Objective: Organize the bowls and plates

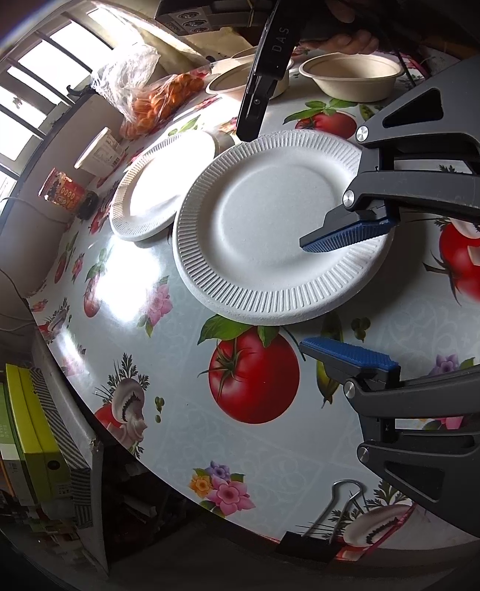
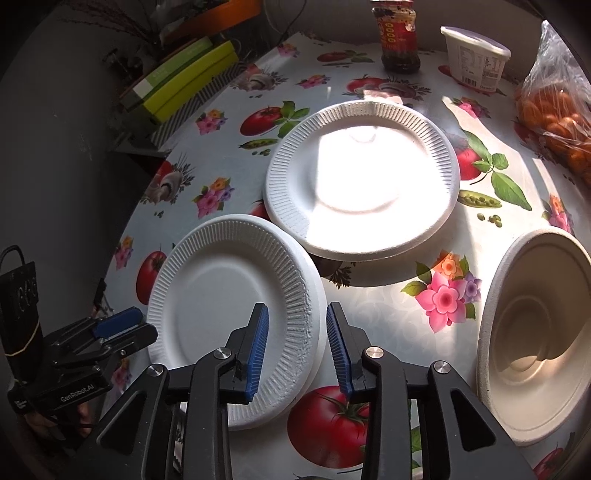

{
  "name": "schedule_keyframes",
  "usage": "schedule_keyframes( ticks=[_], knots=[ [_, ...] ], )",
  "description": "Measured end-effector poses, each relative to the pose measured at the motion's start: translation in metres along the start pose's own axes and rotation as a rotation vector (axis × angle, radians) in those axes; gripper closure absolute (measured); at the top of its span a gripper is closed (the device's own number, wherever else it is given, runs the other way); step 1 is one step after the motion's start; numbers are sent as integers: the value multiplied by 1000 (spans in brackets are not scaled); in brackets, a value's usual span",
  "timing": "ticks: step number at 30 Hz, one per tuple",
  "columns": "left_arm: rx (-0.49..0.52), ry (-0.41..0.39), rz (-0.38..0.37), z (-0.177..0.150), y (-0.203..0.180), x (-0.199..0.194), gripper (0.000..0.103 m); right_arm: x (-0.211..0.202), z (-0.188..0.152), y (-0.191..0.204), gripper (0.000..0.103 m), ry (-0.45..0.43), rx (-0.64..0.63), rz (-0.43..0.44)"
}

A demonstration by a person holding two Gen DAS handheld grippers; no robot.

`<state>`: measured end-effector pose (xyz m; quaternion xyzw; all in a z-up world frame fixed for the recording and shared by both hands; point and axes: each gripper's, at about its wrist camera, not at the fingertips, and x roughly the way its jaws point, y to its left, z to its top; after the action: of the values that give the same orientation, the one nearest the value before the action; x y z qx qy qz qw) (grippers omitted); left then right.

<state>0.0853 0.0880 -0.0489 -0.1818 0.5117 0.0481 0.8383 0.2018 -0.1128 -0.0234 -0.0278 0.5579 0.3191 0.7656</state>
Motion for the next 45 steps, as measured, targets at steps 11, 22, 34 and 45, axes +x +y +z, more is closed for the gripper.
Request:
schedule_keyframes(
  ticks=[11, 22, 34, 45],
  knots=[
    [46, -38, 28, 16, -12, -3, 54, -8, 0, 0, 58, -48, -12, 5],
    [100, -56, 25, 40, -31, -2, 54, -16, 11, -7, 57, -73, 5, 16],
    [139, -82, 20, 68, -45, 0, 54, -30, 34, -17, 57, -123, 12, 8],
    [123, -46, -22, 105, -47, 21, 54, -27, 60, -45, 57, -123, 30, -67]
  ],
)
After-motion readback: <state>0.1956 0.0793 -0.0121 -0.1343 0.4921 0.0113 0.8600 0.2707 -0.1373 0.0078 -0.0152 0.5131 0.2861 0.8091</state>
